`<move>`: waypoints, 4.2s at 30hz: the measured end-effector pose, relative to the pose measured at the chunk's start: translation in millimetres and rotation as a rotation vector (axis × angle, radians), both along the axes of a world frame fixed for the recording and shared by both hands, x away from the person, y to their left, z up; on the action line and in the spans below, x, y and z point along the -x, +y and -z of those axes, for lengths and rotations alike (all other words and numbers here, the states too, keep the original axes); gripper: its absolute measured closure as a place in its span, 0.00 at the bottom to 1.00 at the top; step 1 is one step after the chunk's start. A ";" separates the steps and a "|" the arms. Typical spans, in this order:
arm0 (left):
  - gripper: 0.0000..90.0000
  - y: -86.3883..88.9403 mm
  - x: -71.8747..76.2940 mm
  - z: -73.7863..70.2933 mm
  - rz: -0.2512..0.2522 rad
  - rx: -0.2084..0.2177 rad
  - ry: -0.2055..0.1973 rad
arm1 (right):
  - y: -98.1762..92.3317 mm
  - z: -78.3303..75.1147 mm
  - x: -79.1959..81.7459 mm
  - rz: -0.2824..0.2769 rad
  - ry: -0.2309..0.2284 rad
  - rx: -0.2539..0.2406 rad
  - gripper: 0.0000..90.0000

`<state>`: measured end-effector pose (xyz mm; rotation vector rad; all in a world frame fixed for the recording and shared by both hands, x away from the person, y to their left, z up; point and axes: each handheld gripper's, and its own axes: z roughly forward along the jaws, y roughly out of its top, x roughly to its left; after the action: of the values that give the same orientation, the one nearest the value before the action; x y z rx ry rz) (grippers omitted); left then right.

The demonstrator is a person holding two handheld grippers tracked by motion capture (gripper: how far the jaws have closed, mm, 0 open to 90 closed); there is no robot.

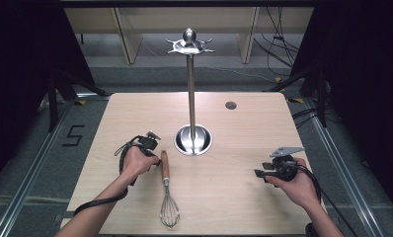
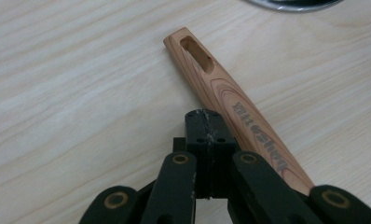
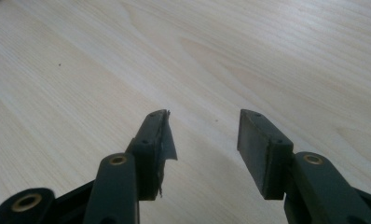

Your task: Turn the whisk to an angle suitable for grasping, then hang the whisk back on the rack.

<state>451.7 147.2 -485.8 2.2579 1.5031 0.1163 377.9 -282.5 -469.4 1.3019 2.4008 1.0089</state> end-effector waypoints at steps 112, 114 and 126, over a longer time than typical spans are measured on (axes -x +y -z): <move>0.76 13.4 46.0 -47.1 0.122 0.027 -0.176 | -2.3 -5.0 5.1 0.051 0.098 0.004 0.58; 0.76 17.0 51.0 -51.7 0.123 0.063 -0.229 | -1.9 -5.2 5.5 0.054 0.101 0.002 0.58; 0.76 33.1 65.6 -64.4 0.171 0.135 -0.374 | -0.4 -3.1 5.2 0.060 0.078 -0.010 0.58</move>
<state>386.0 180.3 -421.4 2.1031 1.0877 0.3532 372.7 -282.9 -466.3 1.4329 2.3999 0.9720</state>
